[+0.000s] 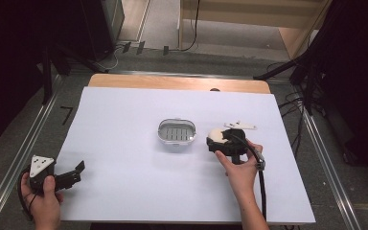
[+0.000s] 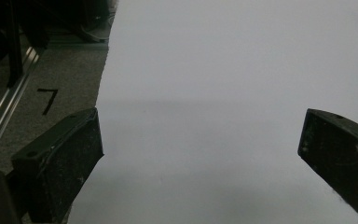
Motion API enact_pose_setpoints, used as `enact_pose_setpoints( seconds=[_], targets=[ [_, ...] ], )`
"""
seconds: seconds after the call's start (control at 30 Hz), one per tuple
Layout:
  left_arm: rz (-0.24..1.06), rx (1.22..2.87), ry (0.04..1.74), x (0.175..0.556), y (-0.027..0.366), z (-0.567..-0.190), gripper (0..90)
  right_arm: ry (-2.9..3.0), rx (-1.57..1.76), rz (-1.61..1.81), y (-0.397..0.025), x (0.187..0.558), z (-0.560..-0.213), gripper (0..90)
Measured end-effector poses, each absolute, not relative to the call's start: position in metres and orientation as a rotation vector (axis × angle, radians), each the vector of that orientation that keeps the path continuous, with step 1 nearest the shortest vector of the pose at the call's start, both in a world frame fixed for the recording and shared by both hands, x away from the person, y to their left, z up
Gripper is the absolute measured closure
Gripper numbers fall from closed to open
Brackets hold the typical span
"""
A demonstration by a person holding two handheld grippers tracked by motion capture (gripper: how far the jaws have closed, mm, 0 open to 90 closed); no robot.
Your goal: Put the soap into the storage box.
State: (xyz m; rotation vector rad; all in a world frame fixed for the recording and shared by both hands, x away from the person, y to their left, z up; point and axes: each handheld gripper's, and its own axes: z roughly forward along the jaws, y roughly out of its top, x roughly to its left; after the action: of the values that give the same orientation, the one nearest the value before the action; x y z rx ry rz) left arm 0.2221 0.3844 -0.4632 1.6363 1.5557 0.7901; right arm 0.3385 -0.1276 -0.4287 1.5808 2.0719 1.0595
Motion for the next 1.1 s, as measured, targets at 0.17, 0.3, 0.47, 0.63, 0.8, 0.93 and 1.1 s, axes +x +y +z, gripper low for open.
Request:
enact_pose_setpoints(
  seconds=[0.17, 0.3, 0.47, 0.63, 0.8, 0.93, 1.1],
  targets=[
    [0.787, 1.639, 1.556, 0.222, 0.385, -0.463, 0.3, 2.077, 1.57, 1.073, -0.123, 0.341, -0.426, 25.1],
    [0.786, 1.638, 1.556, 0.222, 0.385, -0.463, 0.3, 2.082, 1.566, 1.079, -0.12, 0.343, -0.425, 25.1],
    [0.791, 1.636, 1.556, 0.222, 0.384, -0.463, 0.3, 2.086, 1.561, 1.08, -0.116, 0.344, -0.422, 25.1],
    [0.789, 1.635, 1.554, 0.222, 0.385, -0.463, 0.3, 2.089, 1.552, 1.091, -0.111, 0.346, -0.419, 25.1],
    [0.789, 1.637, 1.557, 0.222, 0.384, -0.463, 0.3, 2.095, 1.544, 1.086, -0.108, 0.347, -0.419, 25.1],
    [0.788, 1.638, 1.556, 0.222, 0.384, -0.463, 0.3, 2.099, 1.54, 1.089, -0.104, 0.348, -0.417, 25.1],
    [0.787, 1.637, 1.558, 0.222, 0.384, -0.463, 0.3, 2.105, 1.531, 1.095, -0.099, 0.35, -0.415, 25.1]
  ],
)
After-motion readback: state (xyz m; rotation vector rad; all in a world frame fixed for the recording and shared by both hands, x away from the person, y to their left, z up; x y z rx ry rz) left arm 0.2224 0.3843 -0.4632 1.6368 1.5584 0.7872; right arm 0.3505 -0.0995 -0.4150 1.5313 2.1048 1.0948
